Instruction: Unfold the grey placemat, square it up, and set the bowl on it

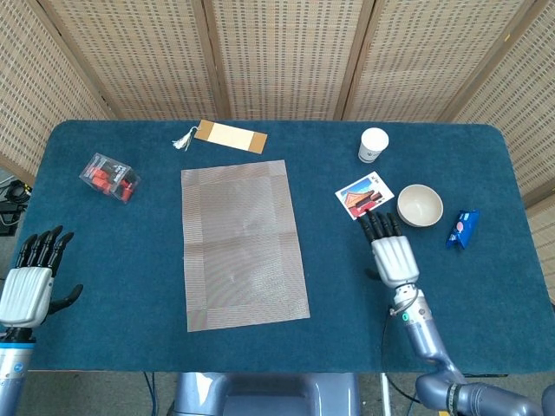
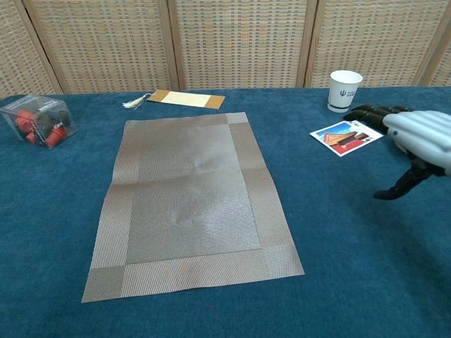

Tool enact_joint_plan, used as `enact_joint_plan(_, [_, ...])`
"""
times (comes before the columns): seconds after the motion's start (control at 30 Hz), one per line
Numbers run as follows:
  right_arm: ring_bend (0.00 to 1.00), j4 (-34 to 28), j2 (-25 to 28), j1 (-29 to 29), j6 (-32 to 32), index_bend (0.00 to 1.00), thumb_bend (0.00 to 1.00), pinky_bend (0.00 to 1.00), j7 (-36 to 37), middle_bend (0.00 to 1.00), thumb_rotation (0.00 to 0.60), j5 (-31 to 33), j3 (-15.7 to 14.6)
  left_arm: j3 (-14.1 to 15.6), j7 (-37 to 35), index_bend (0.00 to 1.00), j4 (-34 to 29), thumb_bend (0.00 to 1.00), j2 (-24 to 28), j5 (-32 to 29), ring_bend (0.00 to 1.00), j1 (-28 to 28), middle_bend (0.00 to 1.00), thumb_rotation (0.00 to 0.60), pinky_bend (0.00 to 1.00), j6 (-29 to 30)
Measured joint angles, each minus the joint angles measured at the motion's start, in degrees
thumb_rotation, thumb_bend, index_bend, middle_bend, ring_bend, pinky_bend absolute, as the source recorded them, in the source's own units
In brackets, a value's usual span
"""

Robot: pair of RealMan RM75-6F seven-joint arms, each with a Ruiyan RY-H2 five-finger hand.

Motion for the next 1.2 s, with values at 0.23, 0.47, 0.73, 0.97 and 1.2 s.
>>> enact_joint_plan(0.23, [0.00,-4.1,-4.1,1.2,-0.3,0.09,0.06,0.00,-4.8,0.00,0.600,-2.7,-1.8,0.2,-0.1,0.07,0.4,0.24,-0.2,-0.1,0.00,-0.3,0.00,0.600,0.00,-1.0])
enact_joint_plan(0.47, [0.00,-5.5,-7.2,1.9,-2.3,0.09,0.06,0.00,-4.6,0.00,0.600,-2.7,-3.0,0.3,0.1,0.07,0.7,0.24,-0.5,-0.3,0.00,-0.5,0.00,0.600,0.00,-1.7])
enact_joint_plan(0.73, [0.00,-5.9,-7.6,1.7,-4.4,0.09,0.06,0.00,-4.0,0.00,0.600,-1.2,-4.1,0.2,0.0,0.07,0.7,0.24,-0.5,-0.3,0.00,-0.5,0.00,0.600,0.00,-1.6])
enact_joint_plan(0.97, [0.00,-8.6,-6.0,1.5,-6.1,0.09,0.06,0.00,-5.4,0.00,0.600,0.6,-4.8,0.4,0.2,0.07,0.5,0.24,-0.5,0.0,0.00,-0.5,0.00,0.600,0.00,-1.4])
enact_joint_plan(1.2, [0.00,-11.8,-4.3,1.4,-7.5,0.09,0.06,0.00,-7.0,0.00,0.600,3.1,-5.1,0.3,0.4,0.07,0.6,0.24,-0.6,-0.3,0.00,-0.5,0.00,0.600,0.00,-1.5])
